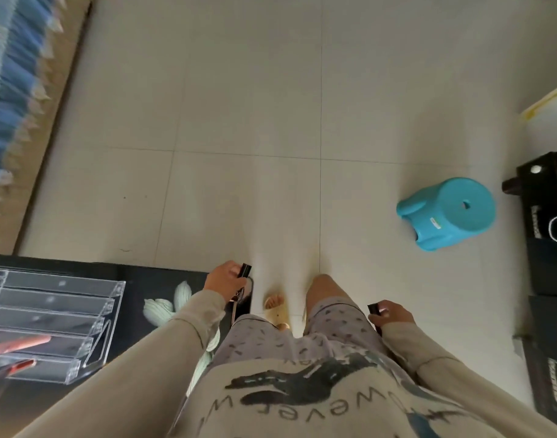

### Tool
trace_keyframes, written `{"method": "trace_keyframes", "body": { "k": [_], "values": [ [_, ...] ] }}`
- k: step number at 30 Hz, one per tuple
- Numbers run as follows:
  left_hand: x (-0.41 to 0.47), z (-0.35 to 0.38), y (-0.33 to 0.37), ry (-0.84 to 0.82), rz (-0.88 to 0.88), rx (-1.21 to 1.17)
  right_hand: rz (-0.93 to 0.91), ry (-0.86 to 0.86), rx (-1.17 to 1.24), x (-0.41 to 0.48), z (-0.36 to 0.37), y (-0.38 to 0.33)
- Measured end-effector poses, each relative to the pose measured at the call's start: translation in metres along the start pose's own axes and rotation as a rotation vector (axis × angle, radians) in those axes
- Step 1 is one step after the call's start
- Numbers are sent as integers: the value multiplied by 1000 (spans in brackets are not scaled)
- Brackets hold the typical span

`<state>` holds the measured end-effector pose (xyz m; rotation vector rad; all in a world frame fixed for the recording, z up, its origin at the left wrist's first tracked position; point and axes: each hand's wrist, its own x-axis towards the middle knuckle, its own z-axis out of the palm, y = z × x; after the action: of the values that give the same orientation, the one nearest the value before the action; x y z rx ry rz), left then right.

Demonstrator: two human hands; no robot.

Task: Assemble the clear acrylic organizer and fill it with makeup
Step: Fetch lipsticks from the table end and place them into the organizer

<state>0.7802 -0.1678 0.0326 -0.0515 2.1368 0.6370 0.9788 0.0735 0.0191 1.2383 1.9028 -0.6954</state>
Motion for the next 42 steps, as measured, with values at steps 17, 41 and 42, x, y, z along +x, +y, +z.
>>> {"method": "trace_keyframes", "body": {
  "k": [17, 41, 42],
  "values": [
    [41, 3, 43, 160, -529, -337, -469, -126, -456, 135, -164, -230],
    [100, -163, -28, 545, -596, -998, -630, -86, -847, 114, -135, -488],
    [100, -174, -36, 565, -597, -1021, -632, -76, -837, 110, -131, -499]
  ]
}}
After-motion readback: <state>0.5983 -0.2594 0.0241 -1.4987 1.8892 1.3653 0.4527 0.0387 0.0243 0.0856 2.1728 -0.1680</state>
